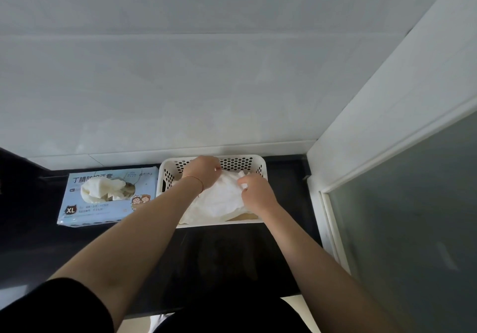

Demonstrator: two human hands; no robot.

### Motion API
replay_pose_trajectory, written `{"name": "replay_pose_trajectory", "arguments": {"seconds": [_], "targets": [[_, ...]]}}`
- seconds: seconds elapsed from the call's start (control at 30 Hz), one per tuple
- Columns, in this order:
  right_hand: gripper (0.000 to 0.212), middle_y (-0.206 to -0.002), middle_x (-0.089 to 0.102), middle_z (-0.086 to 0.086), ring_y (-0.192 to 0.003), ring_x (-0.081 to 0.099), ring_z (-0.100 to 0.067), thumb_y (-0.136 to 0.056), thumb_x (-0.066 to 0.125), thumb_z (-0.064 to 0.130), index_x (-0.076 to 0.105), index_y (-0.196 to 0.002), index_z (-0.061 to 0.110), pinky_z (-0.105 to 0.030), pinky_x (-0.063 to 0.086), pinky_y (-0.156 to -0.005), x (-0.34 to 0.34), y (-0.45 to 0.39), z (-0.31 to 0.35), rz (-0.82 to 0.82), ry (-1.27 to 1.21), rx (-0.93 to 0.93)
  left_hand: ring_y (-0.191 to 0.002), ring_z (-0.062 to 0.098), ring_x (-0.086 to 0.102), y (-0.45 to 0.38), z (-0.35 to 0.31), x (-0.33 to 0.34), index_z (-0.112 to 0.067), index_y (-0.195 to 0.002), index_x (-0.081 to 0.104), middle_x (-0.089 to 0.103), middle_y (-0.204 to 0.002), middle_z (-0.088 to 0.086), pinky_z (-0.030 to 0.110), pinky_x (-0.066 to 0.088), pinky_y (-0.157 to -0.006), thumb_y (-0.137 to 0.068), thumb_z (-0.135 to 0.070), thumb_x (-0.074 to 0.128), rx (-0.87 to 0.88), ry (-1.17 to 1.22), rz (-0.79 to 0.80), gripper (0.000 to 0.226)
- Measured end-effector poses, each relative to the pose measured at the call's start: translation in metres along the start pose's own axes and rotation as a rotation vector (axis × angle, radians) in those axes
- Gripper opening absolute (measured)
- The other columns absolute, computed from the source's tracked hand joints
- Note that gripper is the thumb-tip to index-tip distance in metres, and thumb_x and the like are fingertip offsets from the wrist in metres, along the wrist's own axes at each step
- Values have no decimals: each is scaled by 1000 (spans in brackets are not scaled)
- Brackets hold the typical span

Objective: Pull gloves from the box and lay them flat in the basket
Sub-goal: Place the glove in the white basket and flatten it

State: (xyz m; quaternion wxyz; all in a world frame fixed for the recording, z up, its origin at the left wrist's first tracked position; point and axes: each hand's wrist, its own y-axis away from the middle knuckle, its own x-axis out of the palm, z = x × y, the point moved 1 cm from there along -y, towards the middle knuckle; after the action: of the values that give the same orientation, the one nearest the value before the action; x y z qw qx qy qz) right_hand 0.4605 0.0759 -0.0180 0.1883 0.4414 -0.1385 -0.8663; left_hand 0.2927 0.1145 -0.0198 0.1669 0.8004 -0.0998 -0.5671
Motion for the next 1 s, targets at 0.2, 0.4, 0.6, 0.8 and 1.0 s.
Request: {"name": "replay_pose_trajectory", "arguments": {"seconds": [0.2,0.4,0.6,0.8,1.0], "targets": [[38,-147,42,-11,-123,53,-24,-96,46,-3,53,-132,4,-27,45,-98,4,0,1,38,203,10,-103,26,60,10,-11,24,-23,-131,54,61,-120,3,35,49,-79,-97,-22,49,89,105,-64,34],[25,-149,37,-12,-103,62,-20,-98,50,5,57,-123,6,-27,50,-87,7,-1,3,17,387,50,-93,28,62,34,12,29,-27,-138,37,44,-130,8,34,48,-66,-93,-40,58,24,-94,-9,52],[40,-141,33,-17,-101,60,-18,-94,57,7,48,-132,-1,-24,50,-81,17,-2,16,-97,560,67,-106,33,58,41,42,41,-32,-142,29,43,-136,13,43,54,-86,-83,-53,64,-101,-134,169,71],[36,-144,32,-15,-100,56,-23,-92,61,8,49,-127,7,-30,52,-77,34,-11,30,-60,501,-136,-82,20,59,42,31,36,-23,-118,44,54,-115,1,33,49,-67,-87,-48,62,43,-80,-14,43],[85,-144,31,-21,-129,42,-33,-79,80,30,29,-144,12,-40,43,-105,36,-21,10,84,362,127,-117,28,52,33,53,37,-33,-136,36,42,-135,4,44,49,-93,-59,-53,86,-10,-60,240,93]]}}
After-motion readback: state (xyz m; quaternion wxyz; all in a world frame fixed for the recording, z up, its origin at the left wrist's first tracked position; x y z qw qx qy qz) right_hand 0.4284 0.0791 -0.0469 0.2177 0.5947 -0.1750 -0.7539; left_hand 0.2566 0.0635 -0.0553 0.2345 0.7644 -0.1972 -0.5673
